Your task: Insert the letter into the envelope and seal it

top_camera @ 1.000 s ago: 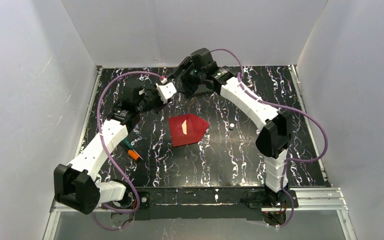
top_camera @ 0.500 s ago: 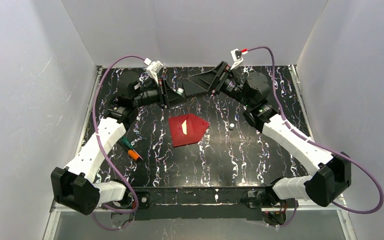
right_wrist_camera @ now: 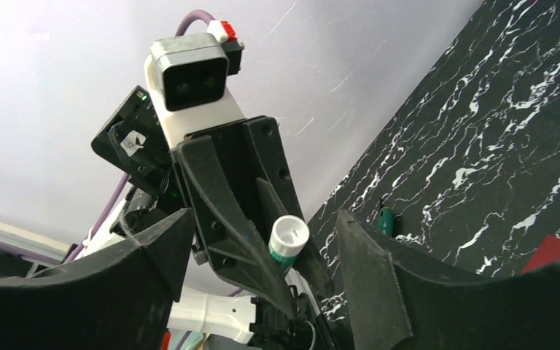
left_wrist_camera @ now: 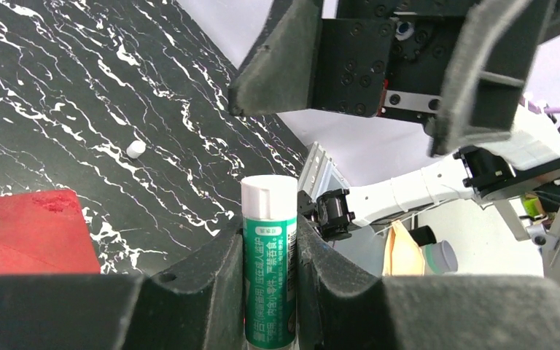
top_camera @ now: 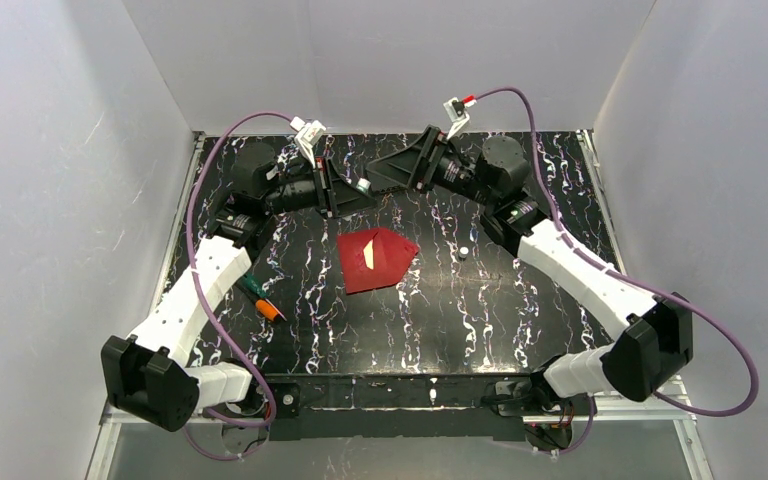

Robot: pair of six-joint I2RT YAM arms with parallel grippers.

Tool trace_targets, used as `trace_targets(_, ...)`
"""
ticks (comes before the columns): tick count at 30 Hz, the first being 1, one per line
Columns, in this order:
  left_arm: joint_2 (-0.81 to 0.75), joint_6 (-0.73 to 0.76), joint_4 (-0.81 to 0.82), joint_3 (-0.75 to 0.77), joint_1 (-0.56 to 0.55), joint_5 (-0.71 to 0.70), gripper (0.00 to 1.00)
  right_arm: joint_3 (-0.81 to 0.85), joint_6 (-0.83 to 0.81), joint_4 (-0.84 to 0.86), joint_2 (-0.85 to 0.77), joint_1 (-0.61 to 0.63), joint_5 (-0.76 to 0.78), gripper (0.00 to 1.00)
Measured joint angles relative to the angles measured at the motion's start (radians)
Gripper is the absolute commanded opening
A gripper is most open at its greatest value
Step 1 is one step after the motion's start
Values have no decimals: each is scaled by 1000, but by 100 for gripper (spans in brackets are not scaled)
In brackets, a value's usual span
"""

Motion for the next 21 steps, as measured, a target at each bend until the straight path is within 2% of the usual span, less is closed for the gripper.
trace_targets(9,-12,60,46,-2,0,48,0,45,12,-27,77,5,-56,56)
trace_targets(19,-11,87,60,-1,0,41,0,64,59,2,110,6,-105,52)
trace_targets(21,-8,83,61,0,0,24,0,64,66,8,112,6,-112,45)
